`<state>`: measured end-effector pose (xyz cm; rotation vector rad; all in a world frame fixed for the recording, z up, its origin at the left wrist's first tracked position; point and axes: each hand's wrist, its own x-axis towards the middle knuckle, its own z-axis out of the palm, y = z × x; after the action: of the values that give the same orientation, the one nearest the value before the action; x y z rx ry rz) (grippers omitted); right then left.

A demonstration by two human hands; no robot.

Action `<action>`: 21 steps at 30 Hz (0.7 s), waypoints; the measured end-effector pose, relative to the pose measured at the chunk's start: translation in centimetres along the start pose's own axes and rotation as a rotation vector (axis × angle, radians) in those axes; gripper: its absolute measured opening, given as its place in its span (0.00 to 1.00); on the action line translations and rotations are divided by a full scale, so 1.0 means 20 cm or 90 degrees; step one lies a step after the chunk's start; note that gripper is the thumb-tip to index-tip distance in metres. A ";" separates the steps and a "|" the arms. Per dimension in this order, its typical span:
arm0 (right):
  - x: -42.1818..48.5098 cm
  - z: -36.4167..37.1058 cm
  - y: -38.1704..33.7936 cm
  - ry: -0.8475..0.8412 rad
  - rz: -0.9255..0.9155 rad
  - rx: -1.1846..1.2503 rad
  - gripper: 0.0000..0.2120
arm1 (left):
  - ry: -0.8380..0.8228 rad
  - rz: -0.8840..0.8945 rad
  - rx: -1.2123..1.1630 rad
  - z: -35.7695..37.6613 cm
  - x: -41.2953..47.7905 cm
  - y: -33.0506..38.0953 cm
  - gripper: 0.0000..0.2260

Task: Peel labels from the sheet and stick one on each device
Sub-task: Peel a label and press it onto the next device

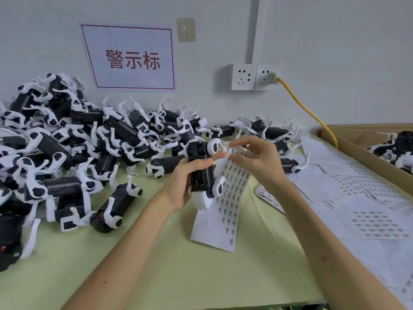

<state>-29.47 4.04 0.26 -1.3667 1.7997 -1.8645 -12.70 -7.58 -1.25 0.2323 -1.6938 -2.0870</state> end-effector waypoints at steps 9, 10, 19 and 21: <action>0.00 0.01 0.04 0.026 -0.111 -0.188 0.07 | 0.007 -0.005 -0.038 0.01 -0.02 0.02 0.26; 0.00 0.02 0.04 0.034 -0.117 -0.191 0.06 | 0.009 -0.005 -0.035 0.01 -0.02 0.02 0.25; -0.02 0.02 0.02 0.037 -0.093 -0.177 0.03 | -0.010 0.004 -0.029 0.01 -0.02 0.02 0.22; -0.01 0.02 0.03 0.046 -0.087 -0.178 0.03 | -0.015 0.007 -0.034 0.01 -0.02 0.01 0.21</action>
<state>-29.20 3.80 -0.42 -1.5703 2.1171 -1.7996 -12.40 -7.23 -0.98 0.1825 -1.6470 -2.1311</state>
